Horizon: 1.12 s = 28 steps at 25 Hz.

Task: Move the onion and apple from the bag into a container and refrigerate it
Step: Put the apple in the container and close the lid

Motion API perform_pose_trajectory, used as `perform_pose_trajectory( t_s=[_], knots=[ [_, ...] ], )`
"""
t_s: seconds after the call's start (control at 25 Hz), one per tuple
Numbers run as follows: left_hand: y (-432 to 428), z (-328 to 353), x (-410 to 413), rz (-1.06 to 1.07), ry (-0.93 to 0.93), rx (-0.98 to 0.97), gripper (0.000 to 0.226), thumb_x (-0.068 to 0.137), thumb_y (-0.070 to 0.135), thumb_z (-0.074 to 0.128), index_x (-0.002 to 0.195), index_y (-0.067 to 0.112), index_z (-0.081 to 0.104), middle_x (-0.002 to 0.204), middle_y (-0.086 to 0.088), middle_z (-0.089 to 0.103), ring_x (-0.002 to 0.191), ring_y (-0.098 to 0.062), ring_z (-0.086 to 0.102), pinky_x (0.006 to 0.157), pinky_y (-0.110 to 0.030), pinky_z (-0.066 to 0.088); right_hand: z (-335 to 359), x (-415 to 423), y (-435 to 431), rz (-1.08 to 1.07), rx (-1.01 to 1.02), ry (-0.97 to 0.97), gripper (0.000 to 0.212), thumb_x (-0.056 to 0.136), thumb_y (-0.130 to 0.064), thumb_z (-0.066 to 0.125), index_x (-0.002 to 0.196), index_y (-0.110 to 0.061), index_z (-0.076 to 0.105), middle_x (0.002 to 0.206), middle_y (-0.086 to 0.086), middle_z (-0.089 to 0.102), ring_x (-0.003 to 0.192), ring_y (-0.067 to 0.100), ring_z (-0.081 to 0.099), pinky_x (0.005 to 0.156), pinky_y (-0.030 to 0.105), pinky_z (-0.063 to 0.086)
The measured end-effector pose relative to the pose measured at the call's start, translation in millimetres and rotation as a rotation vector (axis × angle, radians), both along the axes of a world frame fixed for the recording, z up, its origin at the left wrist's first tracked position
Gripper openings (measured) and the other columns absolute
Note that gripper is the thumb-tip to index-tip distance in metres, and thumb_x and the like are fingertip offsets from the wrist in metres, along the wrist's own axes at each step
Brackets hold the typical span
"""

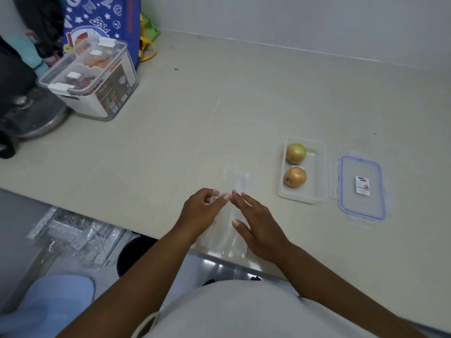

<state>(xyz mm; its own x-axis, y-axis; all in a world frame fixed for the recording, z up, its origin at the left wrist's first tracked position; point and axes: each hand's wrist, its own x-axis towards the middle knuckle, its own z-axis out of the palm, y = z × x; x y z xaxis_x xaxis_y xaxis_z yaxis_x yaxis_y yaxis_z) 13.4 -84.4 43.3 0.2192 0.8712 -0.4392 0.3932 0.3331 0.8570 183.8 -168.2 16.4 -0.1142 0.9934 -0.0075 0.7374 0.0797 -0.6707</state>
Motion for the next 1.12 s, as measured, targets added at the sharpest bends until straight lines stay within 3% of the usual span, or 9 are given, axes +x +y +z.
perform_pose_trajectory(
  t_s=[0.08, 0.16, 0.24, 0.4, 0.48, 0.6, 0.68, 0.8, 1.12],
  knots=[
    [-3, -6, -4, -0.136, 0.088, 0.030, 0.057, 0.066, 0.052, 0.078, 0.114, 0.028, 0.060, 0.105, 0.011, 0.064, 0.092, -0.006, 0.062, 0.070, -0.024, 0.053, 0, -7, 11, 0.124, -0.085, -0.030, 0.059, 0.100, -0.043, 0.035, 0.153, -0.032, 0.009, 0.160, -0.009, 0.023, 0.149, 0.008, 0.002, 0.120, 0.034, 0.013],
    [-2, -17, -12, -0.130, 0.139, 0.081, 0.054, 0.071, 0.028, 0.081, 0.120, 0.024, 0.058, 0.108, 0.006, 0.066, 0.089, -0.003, 0.060, 0.066, -0.017, 0.049, -3, -10, 15, 0.172, -0.140, -0.053, 0.061, 0.100, -0.040, 0.037, 0.153, -0.031, 0.007, 0.161, -0.004, 0.019, 0.149, 0.010, 0.000, 0.121, 0.036, 0.011],
    [4, -27, -23, -0.053, 0.200, 0.108, 0.049, 0.077, 0.015, 0.076, 0.122, 0.019, 0.058, 0.109, 0.000, 0.068, 0.086, -0.006, 0.063, 0.068, -0.020, 0.053, -6, -10, 10, 0.106, -0.105, -0.067, 0.063, 0.098, -0.041, 0.043, 0.152, -0.030, 0.012, 0.161, -0.006, 0.014, 0.149, 0.011, 0.006, 0.119, 0.031, 0.016],
    [11, -40, -41, -0.004, 0.318, 0.130, 0.066, 0.079, 0.017, 0.075, 0.138, 0.015, 0.045, 0.124, -0.010, 0.060, 0.103, -0.021, 0.057, 0.093, -0.031, 0.045, -22, -8, -17, 0.008, 0.054, -0.253, 0.064, 0.093, -0.047, 0.051, 0.147, -0.017, 0.035, 0.157, 0.003, 0.028, 0.147, 0.020, 0.022, 0.117, 0.037, 0.026],
    [2, -42, -49, -0.133, 0.451, 0.430, 0.074, 0.079, 0.017, 0.074, 0.142, 0.009, 0.037, 0.138, -0.015, 0.047, 0.122, -0.029, 0.047, 0.102, -0.037, 0.041, -33, -11, -27, 0.044, 0.002, -0.346, 0.070, 0.092, -0.056, 0.044, 0.147, -0.014, 0.036, 0.158, 0.007, 0.026, 0.147, 0.026, 0.021, 0.118, 0.041, 0.022],
    [-19, -56, -60, -0.472, 0.587, 0.894, 0.064, 0.080, 0.022, 0.071, 0.136, 0.003, 0.047, 0.143, -0.019, 0.048, 0.134, -0.037, 0.042, 0.107, -0.049, 0.039, -45, -21, -29, 0.053, -0.124, -0.456, 0.079, 0.091, -0.066, 0.027, 0.149, -0.013, 0.028, 0.161, 0.008, 0.016, 0.149, 0.028, 0.012, 0.120, 0.044, 0.012],
    [-30, -66, -64, -0.687, 0.687, 0.822, 0.059, 0.090, 0.033, 0.057, 0.140, 0.004, 0.044, 0.152, -0.016, 0.037, 0.142, -0.036, 0.028, 0.113, -0.054, 0.027, -48, -26, -26, 0.053, -0.146, -0.500, 0.078, 0.092, -0.064, 0.029, 0.149, -0.012, 0.028, 0.161, 0.009, 0.016, 0.149, 0.030, 0.013, 0.119, 0.047, 0.012],
    [-20, -80, -71, -0.799, 0.864, 0.646, 0.065, 0.098, 0.044, 0.033, 0.151, 0.010, 0.019, 0.162, -0.009, 0.006, 0.148, -0.028, 0.001, 0.118, -0.052, 0.006, -50, -29, -11, 0.058, -0.151, -0.566, 0.076, 0.092, -0.058, 0.038, 0.149, -0.010, 0.029, 0.160, 0.012, 0.018, 0.148, 0.032, 0.015, 0.119, 0.051, 0.015],
    [95, -72, -54, -0.854, 0.911, 0.571, 0.073, 0.097, 0.048, 0.034, 0.152, 0.008, 0.007, 0.163, -0.005, -0.003, 0.149, -0.021, -0.004, 0.118, -0.052, 0.003, -42, -24, 93, 0.008, -0.269, -0.587, 0.077, 0.093, -0.059, 0.035, 0.152, -0.014, 0.014, 0.163, 0.006, 0.002, 0.150, 0.024, -0.001, 0.119, 0.050, 0.006]
  ],
)
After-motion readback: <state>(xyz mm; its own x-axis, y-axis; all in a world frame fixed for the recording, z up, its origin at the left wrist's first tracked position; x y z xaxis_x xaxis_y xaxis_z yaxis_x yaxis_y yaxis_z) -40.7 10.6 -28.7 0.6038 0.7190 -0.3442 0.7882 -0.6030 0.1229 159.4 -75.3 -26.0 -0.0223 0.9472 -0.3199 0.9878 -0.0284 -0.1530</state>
